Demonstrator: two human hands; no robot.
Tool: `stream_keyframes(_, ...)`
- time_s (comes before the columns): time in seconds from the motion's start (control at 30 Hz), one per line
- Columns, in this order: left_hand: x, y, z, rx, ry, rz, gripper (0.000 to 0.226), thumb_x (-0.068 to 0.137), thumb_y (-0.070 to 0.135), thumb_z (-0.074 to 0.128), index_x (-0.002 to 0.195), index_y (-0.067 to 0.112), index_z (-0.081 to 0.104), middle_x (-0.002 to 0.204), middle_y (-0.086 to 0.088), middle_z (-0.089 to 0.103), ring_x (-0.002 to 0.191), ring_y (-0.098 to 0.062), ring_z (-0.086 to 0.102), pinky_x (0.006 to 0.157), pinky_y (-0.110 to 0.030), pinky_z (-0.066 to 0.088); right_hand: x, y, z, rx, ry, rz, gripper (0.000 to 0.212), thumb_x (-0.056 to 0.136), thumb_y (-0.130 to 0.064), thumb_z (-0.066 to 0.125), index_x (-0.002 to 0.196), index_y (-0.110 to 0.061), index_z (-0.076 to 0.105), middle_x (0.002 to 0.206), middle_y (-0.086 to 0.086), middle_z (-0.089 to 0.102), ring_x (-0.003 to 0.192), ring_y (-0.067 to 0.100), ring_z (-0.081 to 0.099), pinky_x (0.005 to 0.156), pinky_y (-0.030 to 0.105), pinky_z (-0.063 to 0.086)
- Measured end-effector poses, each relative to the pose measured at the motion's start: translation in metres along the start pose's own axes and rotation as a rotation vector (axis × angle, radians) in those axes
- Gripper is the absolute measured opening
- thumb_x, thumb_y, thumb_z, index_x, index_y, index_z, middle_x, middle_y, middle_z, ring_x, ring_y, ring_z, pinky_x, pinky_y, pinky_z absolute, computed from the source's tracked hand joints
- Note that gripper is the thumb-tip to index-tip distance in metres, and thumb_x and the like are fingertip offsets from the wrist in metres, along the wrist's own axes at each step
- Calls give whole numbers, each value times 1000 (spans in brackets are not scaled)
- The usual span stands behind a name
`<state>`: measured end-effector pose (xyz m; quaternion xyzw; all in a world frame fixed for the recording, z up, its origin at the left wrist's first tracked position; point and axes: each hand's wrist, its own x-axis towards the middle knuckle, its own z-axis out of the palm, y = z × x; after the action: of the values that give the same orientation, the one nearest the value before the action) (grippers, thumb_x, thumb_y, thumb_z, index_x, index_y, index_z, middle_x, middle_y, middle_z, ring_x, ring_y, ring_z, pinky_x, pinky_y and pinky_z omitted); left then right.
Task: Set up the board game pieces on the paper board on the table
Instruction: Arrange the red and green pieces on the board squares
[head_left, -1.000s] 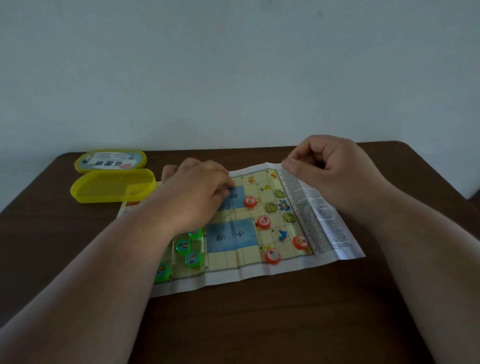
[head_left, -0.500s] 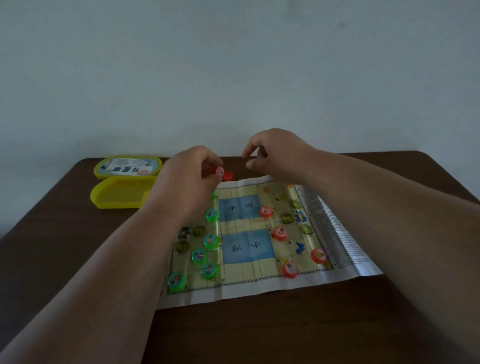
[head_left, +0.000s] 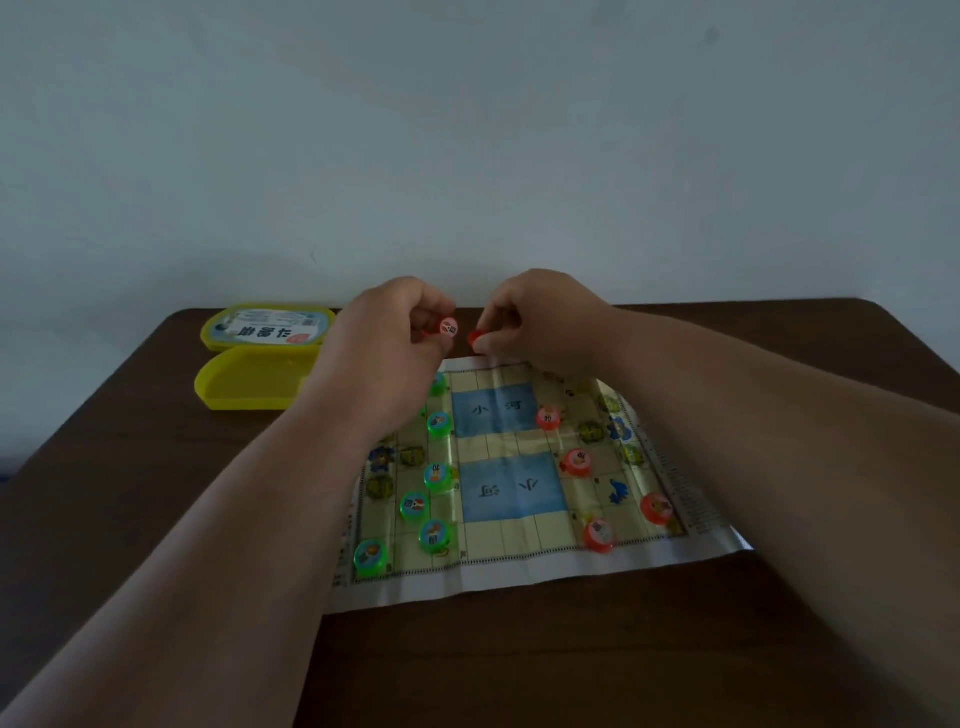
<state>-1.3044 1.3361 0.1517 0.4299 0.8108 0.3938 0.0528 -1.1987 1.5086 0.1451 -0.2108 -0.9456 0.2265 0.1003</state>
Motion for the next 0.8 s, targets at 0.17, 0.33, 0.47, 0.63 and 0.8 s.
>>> stream_keyframes(0.17,-3,7,2,6,-24,31,20,97,30,73,117,29,75,93,17,72,83,3,64,64,-16,42,-24,9,-21,177,192,164,18,92,-38,79,93,-20,80,82,-8,75,76,7,68,63,25,49)
stream_keyframes(0.33,-12,16,6,6,-96,68,16,94,38,76,109,32,75,88,18,70,82,0,65,69,-21,46,-70,19,-34,688,354,355,6,85,-14,82,89,-10,81,84,14,81,70,15,69,60,28,55)
stream_keyframes(0.47,-18,23,9,55,-128,89,15,93,41,75,106,33,73,88,19,68,81,-1,63,67,-23,45,-97,25,-40,1081,408,447,8,91,-2,76,98,1,76,86,23,77,65,14,59,48,22,42)
stream_keyframes(0.63,-21,27,13,91,-174,103,12,96,42,72,107,36,71,90,19,69,83,-1,63,66,-20,45,-112,37,-37,1196,461,471,12,96,-4,70,107,-1,75,82,14,76,63,13,60,48,23,41)
stream_keyframes(0.8,-24,28,20,61,-372,68,10,100,43,67,109,41,64,93,19,76,88,-1,70,71,-25,52,-113,42,-29,1180,435,528,16,98,-9,72,108,2,75,84,13,76,67,14,63,50,23,46)
